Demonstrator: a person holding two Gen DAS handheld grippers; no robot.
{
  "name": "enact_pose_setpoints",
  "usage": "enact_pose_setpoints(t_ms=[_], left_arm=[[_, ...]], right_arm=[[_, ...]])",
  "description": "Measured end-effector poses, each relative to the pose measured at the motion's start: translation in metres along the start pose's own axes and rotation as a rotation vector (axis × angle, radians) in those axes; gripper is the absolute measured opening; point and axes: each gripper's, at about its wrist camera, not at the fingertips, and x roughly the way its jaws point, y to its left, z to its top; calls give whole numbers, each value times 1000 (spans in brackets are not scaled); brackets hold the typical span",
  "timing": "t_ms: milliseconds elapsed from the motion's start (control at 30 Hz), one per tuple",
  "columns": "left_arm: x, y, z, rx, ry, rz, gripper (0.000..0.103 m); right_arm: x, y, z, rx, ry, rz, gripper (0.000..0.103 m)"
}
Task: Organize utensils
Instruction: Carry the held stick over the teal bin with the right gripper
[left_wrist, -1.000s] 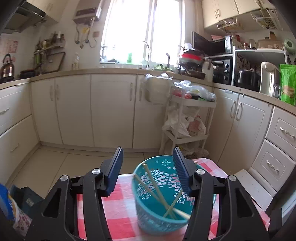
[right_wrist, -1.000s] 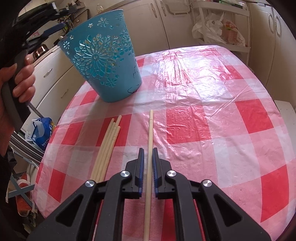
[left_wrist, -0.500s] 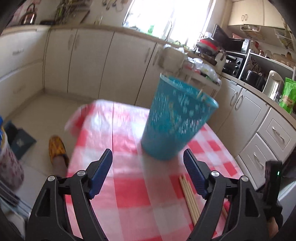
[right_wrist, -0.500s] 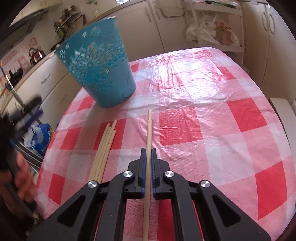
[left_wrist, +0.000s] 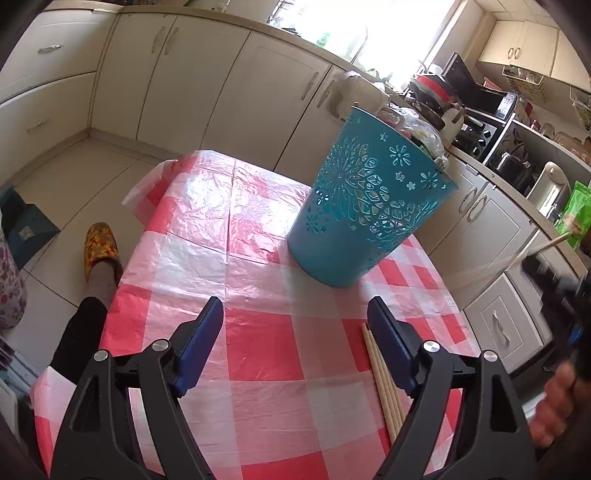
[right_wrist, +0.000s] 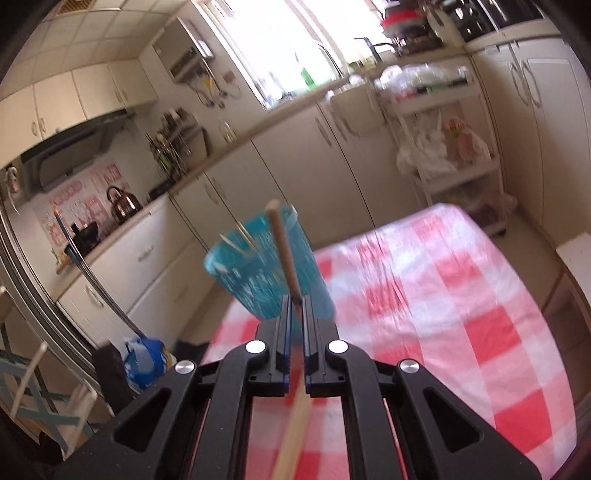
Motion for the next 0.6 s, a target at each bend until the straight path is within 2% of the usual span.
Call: enact_pose_setpoints(t_ms=[167,333,467,533,600], left_arm=[[-2,4,1,-27,-8,-28,77],[-3,3,2,-35,-14,-43,77],[-3,3,3,-34,-10,-45,77],[-2,3,3,-36,-9,-44,77],[-2,4,3,-41,-9,-45,77]], right_arm=[[-7,41,48,-67,-92,34,5],[-16,69,70,-124,-128,42,4],[-14,78,78,-153,-125,40,4],[-6,81,84,-161,-104,35,4],[3,81,83,-179,-58,-5,4]])
